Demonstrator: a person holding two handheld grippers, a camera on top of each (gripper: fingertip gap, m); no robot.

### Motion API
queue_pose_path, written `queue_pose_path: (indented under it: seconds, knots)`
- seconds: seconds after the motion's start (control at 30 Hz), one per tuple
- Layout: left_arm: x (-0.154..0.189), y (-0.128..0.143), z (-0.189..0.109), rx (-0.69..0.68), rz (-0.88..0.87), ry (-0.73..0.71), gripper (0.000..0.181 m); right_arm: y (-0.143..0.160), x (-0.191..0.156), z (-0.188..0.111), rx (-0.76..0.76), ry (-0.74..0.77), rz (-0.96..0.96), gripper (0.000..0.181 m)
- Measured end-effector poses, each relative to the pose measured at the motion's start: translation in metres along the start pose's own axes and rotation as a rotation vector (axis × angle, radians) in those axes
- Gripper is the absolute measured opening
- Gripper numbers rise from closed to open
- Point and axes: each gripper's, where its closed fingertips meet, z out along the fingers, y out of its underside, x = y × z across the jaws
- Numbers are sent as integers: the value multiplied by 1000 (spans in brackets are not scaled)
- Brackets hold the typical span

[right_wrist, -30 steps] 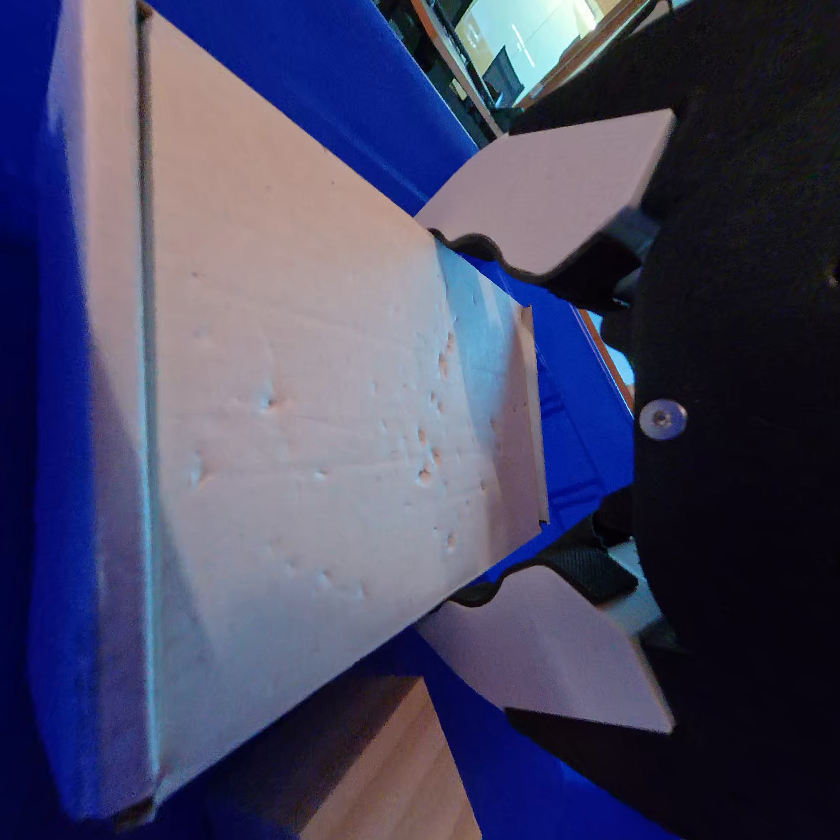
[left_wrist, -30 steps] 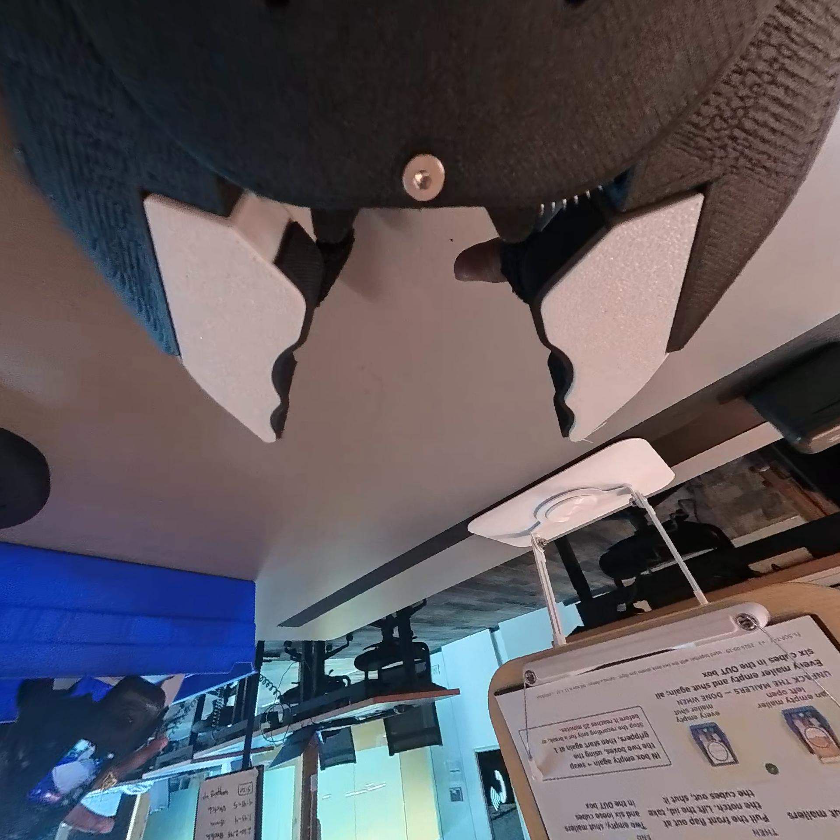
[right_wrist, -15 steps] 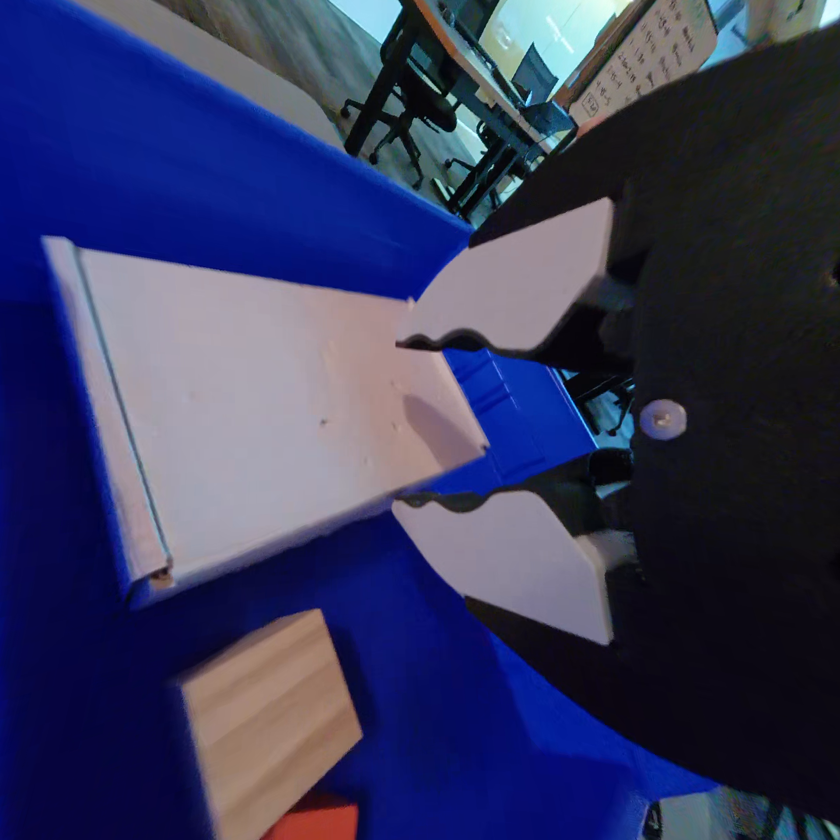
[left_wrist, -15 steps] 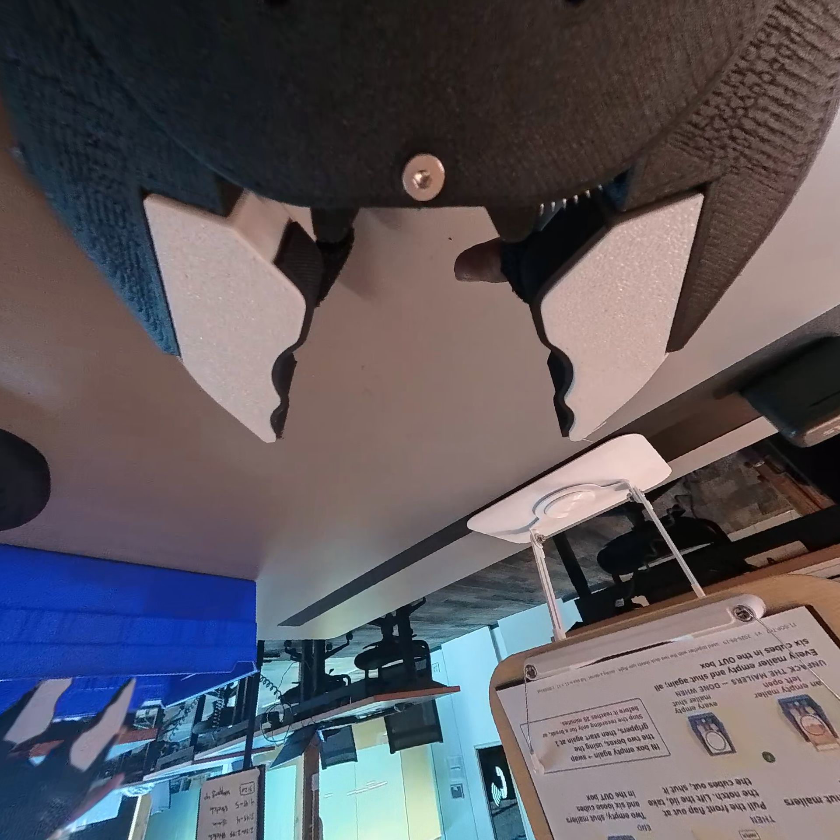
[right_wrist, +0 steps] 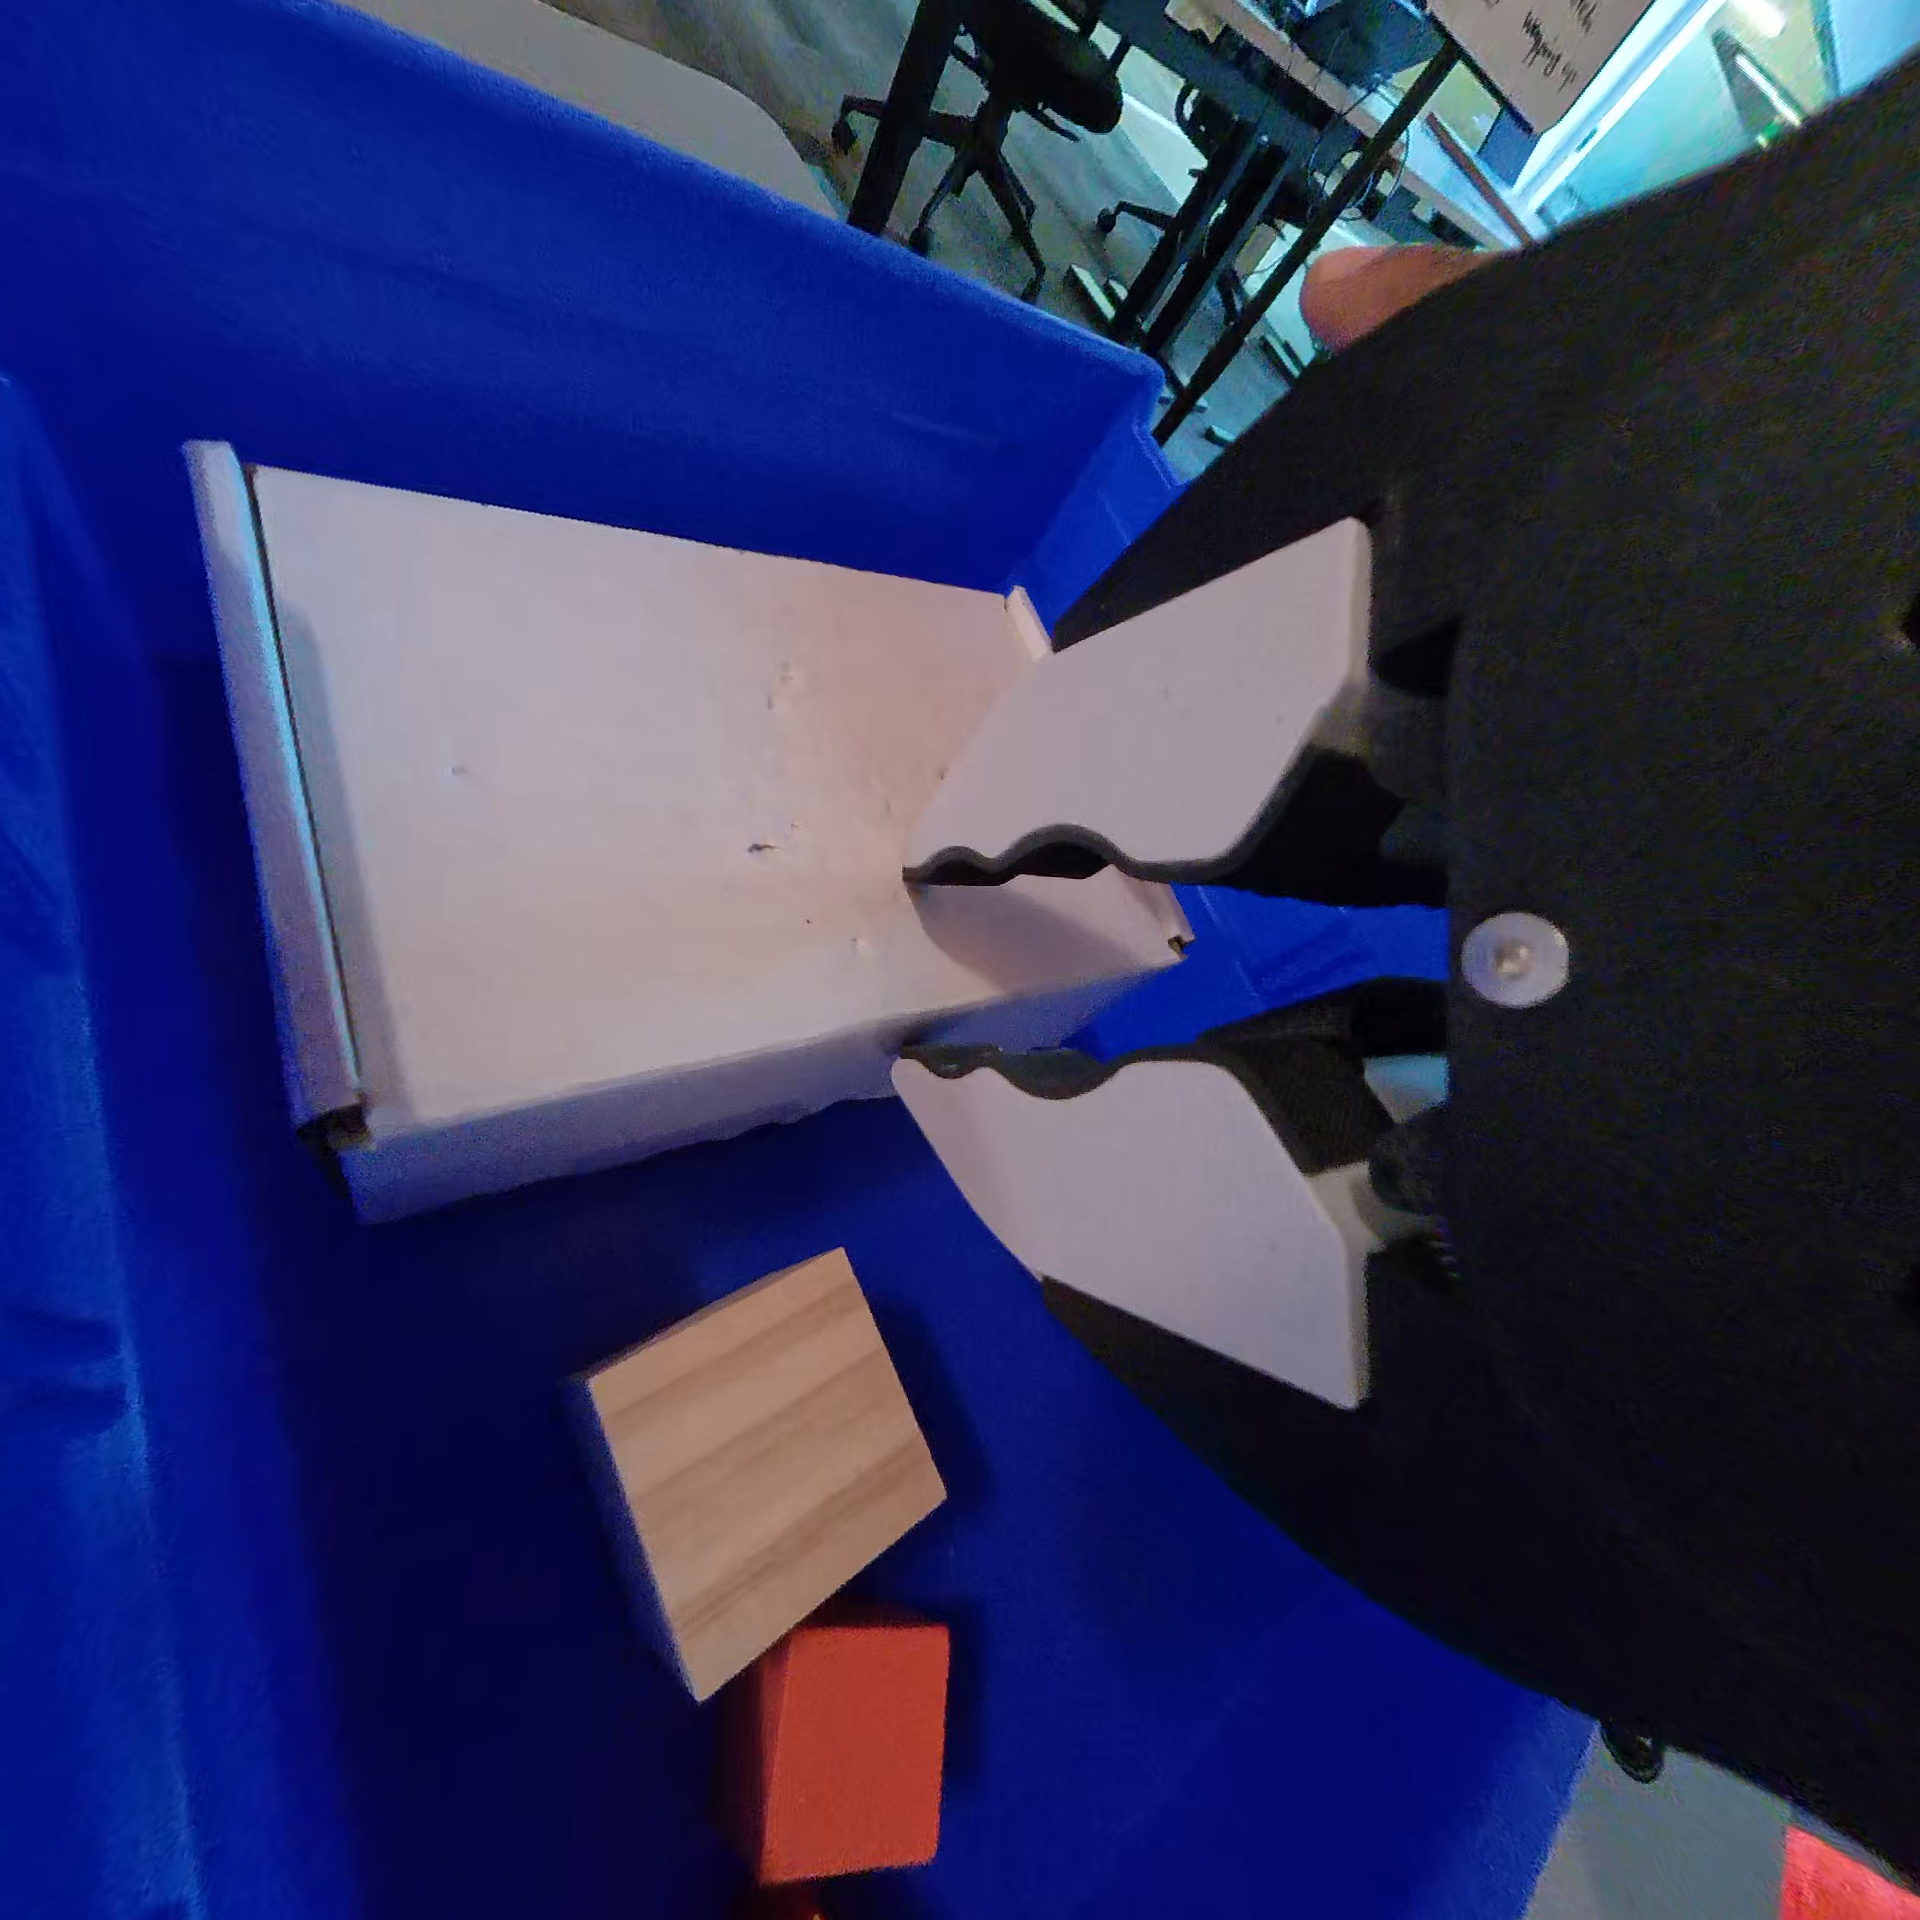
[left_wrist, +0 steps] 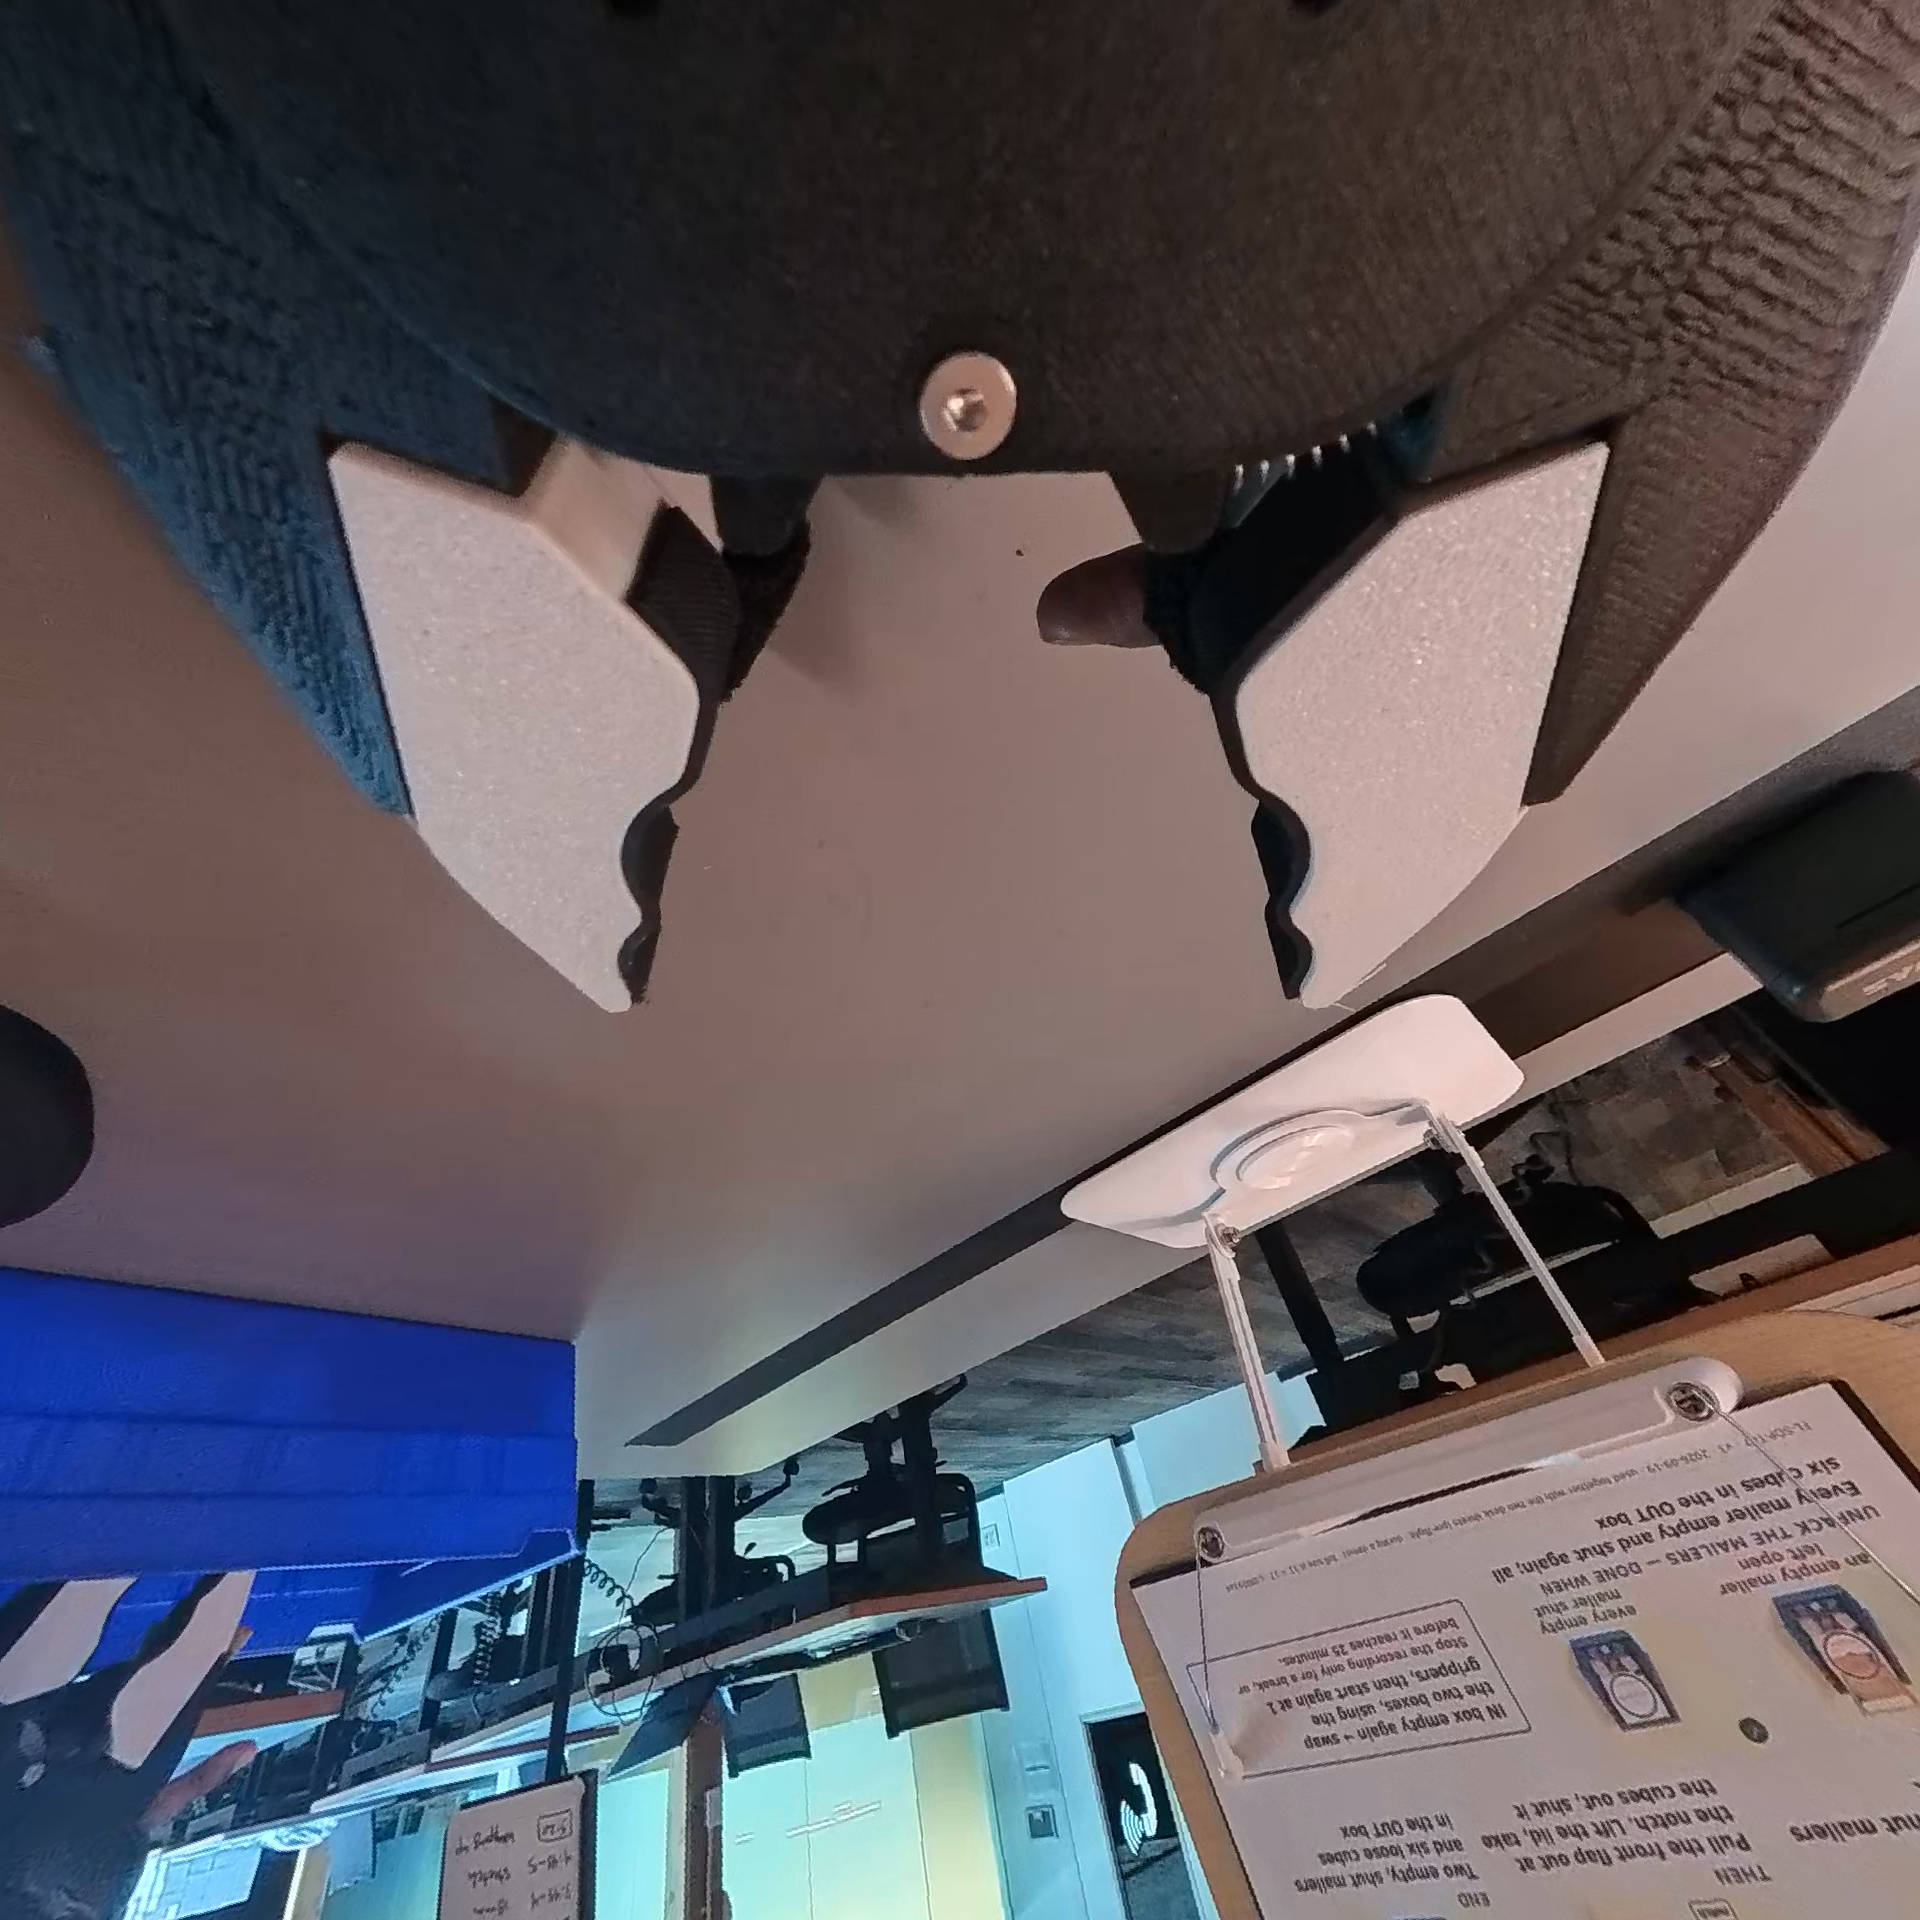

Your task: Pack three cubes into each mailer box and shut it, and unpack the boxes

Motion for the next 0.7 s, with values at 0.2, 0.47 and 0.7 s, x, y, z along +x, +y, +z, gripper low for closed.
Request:
queue_pose_path:
  seconds: [0.2,0.47,0.7]
  knots:
    - [0,-2,-1,2,7,0,111,-48,4,-45,317,17,180,54]
    - [9,-6,-1,1,7,34,110,-207,-55,-210,1312,5,428,86]
    - [29,-24,-14,-77,-47,137,110,-293,-174,-197,1540,-659,551,92]
